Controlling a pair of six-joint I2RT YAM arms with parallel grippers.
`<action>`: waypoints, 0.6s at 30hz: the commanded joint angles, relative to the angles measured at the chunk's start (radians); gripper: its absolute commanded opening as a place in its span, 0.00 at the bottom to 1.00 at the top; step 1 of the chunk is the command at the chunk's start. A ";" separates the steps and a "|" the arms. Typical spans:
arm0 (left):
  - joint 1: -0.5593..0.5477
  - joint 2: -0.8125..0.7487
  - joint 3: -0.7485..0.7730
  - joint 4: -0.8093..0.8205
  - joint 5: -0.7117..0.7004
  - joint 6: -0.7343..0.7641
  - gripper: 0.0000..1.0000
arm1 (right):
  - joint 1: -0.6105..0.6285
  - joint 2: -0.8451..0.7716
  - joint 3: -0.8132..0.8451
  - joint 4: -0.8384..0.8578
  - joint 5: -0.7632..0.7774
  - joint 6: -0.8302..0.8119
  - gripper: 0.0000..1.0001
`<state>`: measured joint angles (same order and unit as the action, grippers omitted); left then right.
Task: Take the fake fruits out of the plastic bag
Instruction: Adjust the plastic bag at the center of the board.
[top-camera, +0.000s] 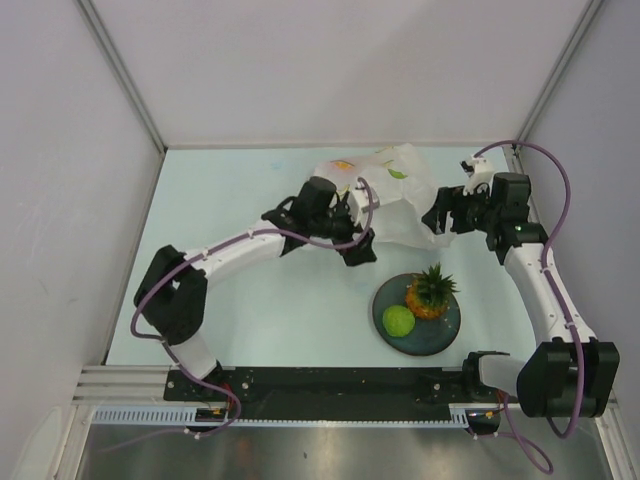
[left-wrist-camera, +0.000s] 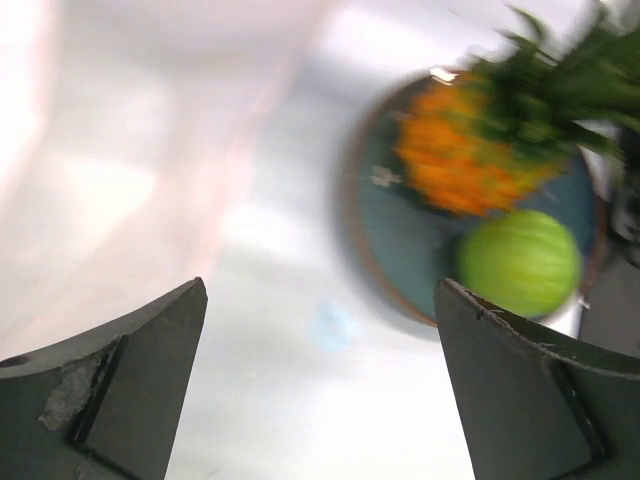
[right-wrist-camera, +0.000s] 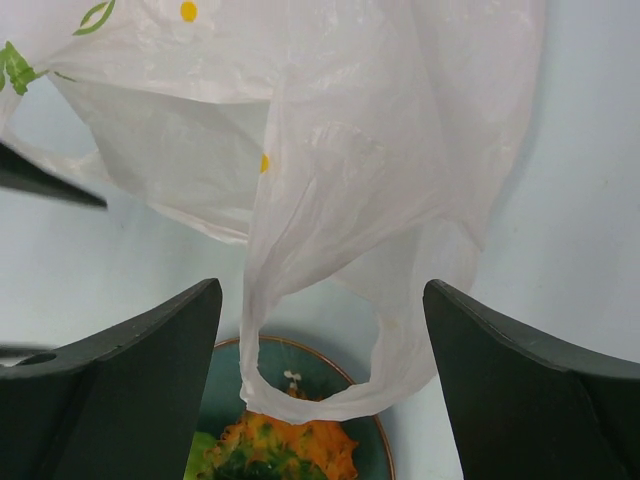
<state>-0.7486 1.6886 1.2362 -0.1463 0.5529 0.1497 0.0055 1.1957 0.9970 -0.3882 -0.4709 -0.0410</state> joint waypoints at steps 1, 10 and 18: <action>0.089 0.068 0.143 -0.064 -0.045 -0.015 0.98 | -0.041 -0.050 0.040 0.055 -0.003 0.003 0.87; 0.190 0.285 0.451 -0.243 0.131 -0.021 0.28 | -0.099 -0.088 0.023 0.057 0.003 0.036 0.88; 0.196 0.297 0.493 -0.256 -0.050 0.039 0.48 | -0.058 -0.114 0.022 0.054 -0.032 -0.061 0.89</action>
<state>-0.5545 2.0155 1.6760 -0.3851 0.6010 0.1558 -0.0998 1.1168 0.9970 -0.3660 -0.4782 -0.0223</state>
